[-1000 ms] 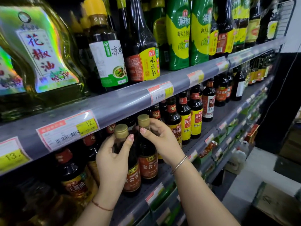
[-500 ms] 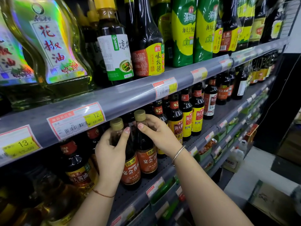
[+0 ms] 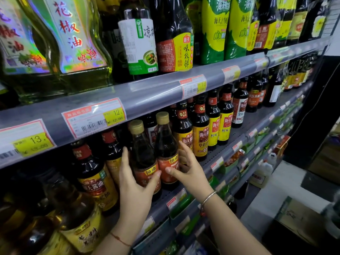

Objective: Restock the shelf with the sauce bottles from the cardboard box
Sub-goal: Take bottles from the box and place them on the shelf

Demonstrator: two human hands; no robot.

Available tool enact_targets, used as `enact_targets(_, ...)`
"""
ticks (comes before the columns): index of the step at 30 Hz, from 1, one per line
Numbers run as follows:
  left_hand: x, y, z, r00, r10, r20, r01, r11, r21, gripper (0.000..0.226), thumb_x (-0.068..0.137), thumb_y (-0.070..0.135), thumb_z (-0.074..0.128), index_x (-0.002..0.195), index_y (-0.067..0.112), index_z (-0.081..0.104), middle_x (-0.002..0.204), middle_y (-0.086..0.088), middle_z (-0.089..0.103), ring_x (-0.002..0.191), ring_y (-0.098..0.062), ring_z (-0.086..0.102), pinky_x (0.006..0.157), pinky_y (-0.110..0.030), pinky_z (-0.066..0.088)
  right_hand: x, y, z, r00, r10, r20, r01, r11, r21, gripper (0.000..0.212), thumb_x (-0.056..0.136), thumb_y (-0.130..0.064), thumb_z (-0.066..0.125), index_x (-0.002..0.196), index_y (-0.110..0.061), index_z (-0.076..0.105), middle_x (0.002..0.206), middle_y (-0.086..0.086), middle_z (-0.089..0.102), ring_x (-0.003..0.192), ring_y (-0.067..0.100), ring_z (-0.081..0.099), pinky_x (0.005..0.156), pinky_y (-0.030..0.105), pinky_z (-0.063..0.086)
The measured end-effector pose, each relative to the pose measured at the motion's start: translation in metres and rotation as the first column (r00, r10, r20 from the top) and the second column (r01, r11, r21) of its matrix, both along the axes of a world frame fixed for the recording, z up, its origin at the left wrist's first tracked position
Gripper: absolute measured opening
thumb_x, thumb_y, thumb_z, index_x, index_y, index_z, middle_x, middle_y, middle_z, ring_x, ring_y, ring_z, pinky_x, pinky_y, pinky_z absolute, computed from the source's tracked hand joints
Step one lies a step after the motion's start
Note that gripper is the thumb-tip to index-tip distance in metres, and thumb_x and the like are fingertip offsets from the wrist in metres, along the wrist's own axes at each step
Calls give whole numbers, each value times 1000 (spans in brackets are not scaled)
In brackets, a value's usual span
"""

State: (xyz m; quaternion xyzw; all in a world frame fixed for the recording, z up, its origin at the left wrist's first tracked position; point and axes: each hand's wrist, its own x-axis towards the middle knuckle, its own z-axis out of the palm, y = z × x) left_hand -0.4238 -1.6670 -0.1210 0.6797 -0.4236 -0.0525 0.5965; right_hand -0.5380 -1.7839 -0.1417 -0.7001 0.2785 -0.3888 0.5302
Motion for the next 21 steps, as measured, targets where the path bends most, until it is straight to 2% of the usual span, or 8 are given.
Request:
enact_targets(4, 0, -1, -19, 998, -46, -30, 47, 998, 48, 105, 74, 19, 77, 142, 53, 3, 156, 9, 21, 143, -12, 24, 115, -50, 30, 2, 0, -6, 999, -13, -33, 13, 1000, 1, 81, 76, -25, 75, 131, -57, 25, 131, -17, 48, 124, 3, 45, 105, 32, 41)
enact_targets(8, 6, 0, -26, 995, -80, -55, 82, 995, 52, 106, 75, 19, 76, 141, 55, 2, 155, 11, 22, 143, -13, 26, 112, -52, 33, 3, -3, -6, 999, 3, -41, -2, 1000, 17, 74, 79, -21, 72, 132, -52, 30, 137, -8, 48, 127, 11, 45, 106, 38, 41)
enact_targets(16, 9, 7, -25, 996, -66, -63, 69, 996, 54, 107, 74, 15, 76, 134, 65, 3, 153, 11, 26, 140, -13, 31, 110, -51, 36, 6, -3, -7, 999, 8, -53, -7, 1000, 19, 73, 80, -22, 71, 133, -49, 29, 136, -10, 45, 125, 10, 45, 97, 25, 43)
enact_targets(21, 6, 7, -26, 998, -33, -52, 36, 997, 63, 107, 75, 17, 76, 134, 65, 0, 154, 11, 24, 141, -13, 29, 112, -50, 35, 7, -3, -9, 999, 26, -46, -24, 999, 30, 74, 81, -22, 70, 133, -51, 27, 132, -14, 45, 121, 0, 46, 86, 10, 47)
